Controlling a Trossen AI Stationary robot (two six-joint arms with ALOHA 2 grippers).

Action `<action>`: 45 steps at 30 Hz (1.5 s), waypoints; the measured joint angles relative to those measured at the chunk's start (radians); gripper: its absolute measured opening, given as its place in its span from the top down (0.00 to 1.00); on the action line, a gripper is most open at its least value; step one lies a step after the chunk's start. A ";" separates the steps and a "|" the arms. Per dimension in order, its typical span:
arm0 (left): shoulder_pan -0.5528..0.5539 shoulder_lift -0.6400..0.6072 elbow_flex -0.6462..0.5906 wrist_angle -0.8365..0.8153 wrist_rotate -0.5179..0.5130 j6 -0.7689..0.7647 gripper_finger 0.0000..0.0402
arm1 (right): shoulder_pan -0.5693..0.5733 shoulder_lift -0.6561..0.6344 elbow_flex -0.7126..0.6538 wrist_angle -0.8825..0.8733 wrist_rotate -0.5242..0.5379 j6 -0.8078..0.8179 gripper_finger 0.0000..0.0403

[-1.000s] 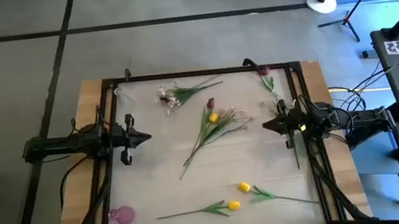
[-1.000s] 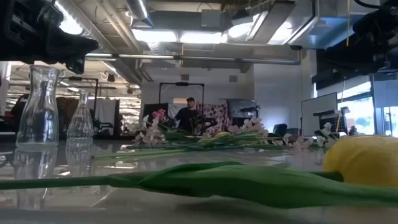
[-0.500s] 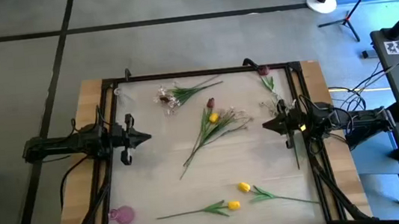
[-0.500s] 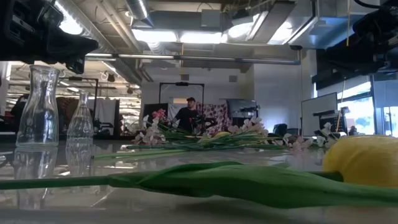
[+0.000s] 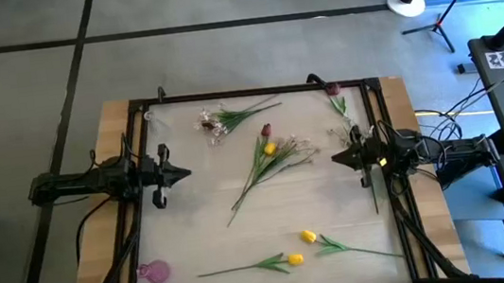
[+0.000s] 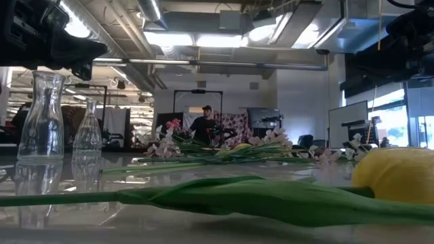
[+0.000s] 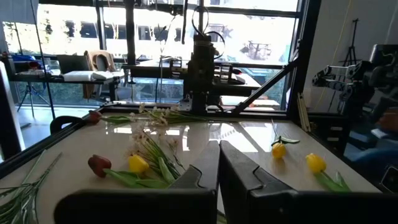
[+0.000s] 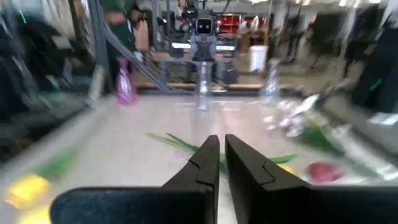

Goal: Sort flowers into vase by color
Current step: Put the bottom red flower into the top transparent vase

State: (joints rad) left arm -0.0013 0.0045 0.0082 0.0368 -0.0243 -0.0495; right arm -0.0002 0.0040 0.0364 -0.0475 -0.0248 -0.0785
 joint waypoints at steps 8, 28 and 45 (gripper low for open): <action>0.000 0.000 0.000 0.000 0.000 0.000 1.00 | 0.000 0.000 -0.001 0.011 0.055 -0.216 0.93; 0.000 0.000 0.000 0.000 0.000 0.000 1.00 | 0.000 0.020 -0.002 0.326 0.146 0.180 0.93; 0.000 0.000 0.000 0.257 0.160 0.088 1.00 | 0.001 0.371 -0.001 0.697 0.074 0.318 0.93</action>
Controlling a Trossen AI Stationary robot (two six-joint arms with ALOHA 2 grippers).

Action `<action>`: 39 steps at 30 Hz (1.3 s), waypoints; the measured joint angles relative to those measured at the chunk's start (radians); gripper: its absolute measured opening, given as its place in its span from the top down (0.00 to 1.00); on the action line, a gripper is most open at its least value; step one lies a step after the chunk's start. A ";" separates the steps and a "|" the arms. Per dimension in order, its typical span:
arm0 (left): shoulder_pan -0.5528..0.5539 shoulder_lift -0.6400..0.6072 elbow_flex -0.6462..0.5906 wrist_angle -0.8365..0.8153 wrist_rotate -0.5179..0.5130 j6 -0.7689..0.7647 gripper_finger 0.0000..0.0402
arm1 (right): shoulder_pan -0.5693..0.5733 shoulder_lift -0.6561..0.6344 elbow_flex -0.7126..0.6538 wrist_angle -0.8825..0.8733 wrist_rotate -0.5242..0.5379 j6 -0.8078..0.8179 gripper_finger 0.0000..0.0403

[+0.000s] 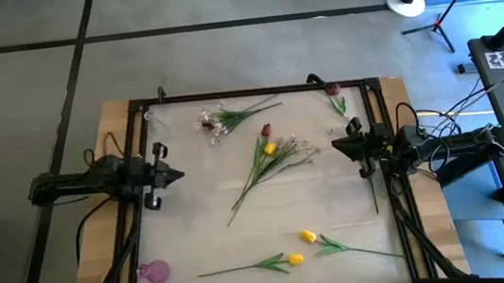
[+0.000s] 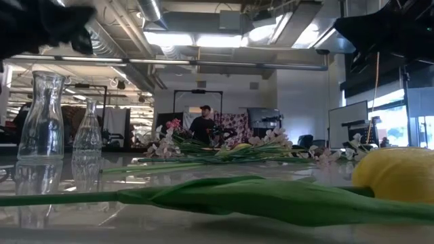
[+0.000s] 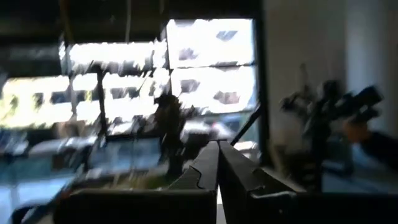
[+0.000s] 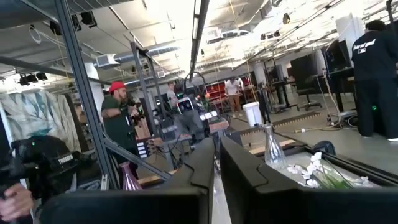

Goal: Sort flowers into vase by color
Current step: Put the bottom red flower into the top transparent vase

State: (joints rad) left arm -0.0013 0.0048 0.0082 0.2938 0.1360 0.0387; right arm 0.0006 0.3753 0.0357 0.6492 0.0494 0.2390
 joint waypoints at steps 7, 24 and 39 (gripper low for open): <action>0.000 0.107 0.003 0.229 -0.031 -0.055 1.00 | 0.000 0.257 0.001 0.260 0.001 -0.005 0.93; 0.001 0.718 0.276 0.298 -0.146 -0.102 1.00 | 0.000 0.779 0.211 0.354 -0.016 0.007 0.93; 0.036 0.692 0.286 0.450 -0.238 -0.094 1.00 | 0.138 0.876 0.282 0.349 0.074 -0.163 0.93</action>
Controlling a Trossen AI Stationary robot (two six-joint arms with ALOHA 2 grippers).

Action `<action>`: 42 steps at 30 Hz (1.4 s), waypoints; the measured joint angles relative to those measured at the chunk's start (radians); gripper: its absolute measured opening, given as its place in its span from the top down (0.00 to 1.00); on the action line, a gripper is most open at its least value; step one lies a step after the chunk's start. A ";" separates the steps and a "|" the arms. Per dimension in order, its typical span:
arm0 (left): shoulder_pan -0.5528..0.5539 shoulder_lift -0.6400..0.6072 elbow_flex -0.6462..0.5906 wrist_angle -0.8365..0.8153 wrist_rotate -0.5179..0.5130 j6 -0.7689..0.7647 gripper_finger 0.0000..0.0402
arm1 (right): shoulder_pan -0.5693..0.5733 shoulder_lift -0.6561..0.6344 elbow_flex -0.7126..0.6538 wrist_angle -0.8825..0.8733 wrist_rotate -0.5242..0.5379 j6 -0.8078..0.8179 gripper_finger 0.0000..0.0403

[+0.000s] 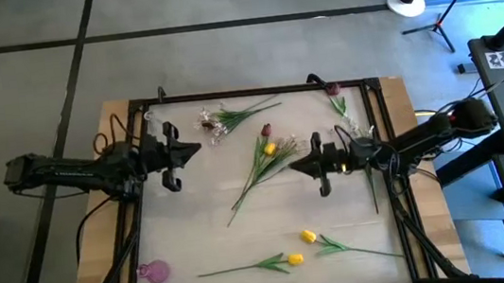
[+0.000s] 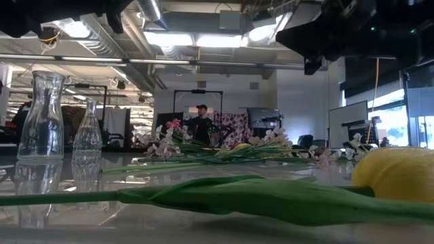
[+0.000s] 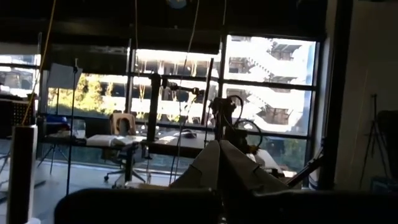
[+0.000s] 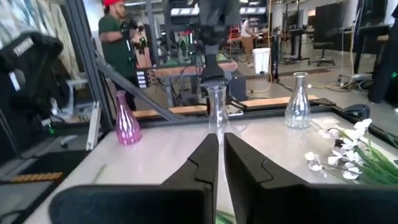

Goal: Sort flowers into vase by color
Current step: Put the bottom red flower into the top transparent vase

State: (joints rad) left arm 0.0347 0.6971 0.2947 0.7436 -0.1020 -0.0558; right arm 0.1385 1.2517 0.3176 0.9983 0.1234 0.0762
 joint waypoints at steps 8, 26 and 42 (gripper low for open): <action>0.048 0.105 0.000 0.129 -0.014 0.009 1.00 | 0.058 0.004 0.000 0.030 0.138 -0.084 0.93; 0.151 0.611 0.241 0.169 0.079 -0.048 1.00 | 0.058 0.004 0.000 0.039 0.156 -0.127 0.93; 0.153 0.798 0.365 0.162 -0.154 -0.180 1.00 | 0.057 0.004 0.001 0.055 0.156 -0.244 0.93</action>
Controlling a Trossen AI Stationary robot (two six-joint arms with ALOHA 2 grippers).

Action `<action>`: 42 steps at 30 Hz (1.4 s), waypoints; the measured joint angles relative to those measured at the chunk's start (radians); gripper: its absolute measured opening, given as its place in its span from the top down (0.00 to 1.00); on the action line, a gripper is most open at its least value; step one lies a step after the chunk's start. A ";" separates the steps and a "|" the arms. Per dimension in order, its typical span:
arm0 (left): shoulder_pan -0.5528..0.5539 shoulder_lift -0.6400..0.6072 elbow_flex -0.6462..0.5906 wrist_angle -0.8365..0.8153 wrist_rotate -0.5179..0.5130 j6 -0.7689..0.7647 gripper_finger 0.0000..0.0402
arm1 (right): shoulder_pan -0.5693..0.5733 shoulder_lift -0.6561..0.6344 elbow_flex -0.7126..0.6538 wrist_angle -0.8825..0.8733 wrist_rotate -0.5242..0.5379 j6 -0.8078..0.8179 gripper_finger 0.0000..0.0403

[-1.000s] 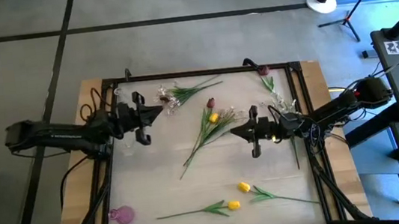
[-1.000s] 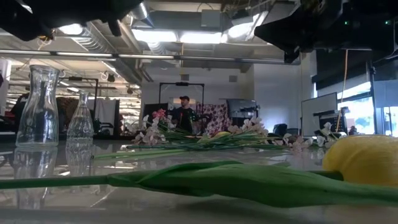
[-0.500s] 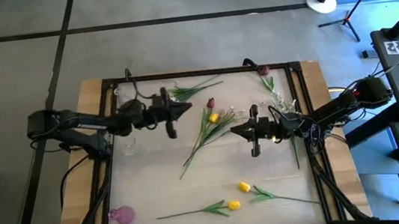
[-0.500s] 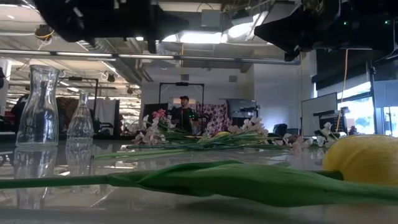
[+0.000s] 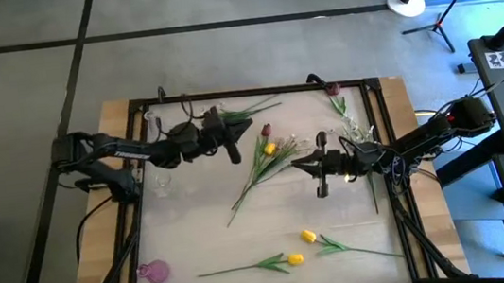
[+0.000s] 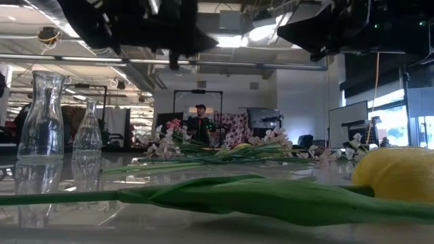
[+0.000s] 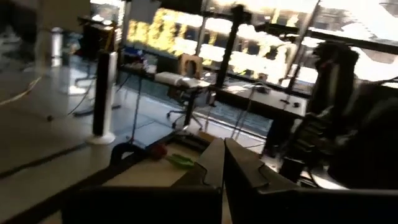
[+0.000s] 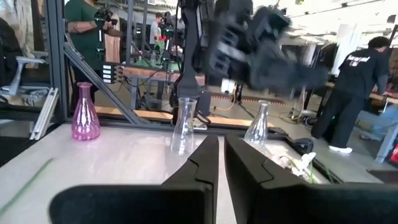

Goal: Sort flowers into vase by color
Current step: Put the bottom red flower into the top transparent vase

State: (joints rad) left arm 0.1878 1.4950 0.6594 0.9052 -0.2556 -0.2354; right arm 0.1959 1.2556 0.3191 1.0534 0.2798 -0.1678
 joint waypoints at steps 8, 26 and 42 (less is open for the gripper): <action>-0.013 0.105 0.000 -0.097 0.076 -0.025 1.00 | 0.000 0.000 0.012 -0.009 0.000 -0.050 0.93; -0.051 0.205 0.187 -0.500 0.088 -0.212 1.00 | -0.108 0.000 0.013 -0.085 -0.002 -0.001 0.93; 0.085 0.514 0.363 -0.462 0.051 -0.239 0.77 | -0.105 0.000 0.036 -0.107 -0.003 -0.020 0.50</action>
State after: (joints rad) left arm 0.2723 2.0093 1.0222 0.4432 -0.2044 -0.4744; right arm 0.0910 1.2560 0.3546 0.9460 0.2771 -0.1883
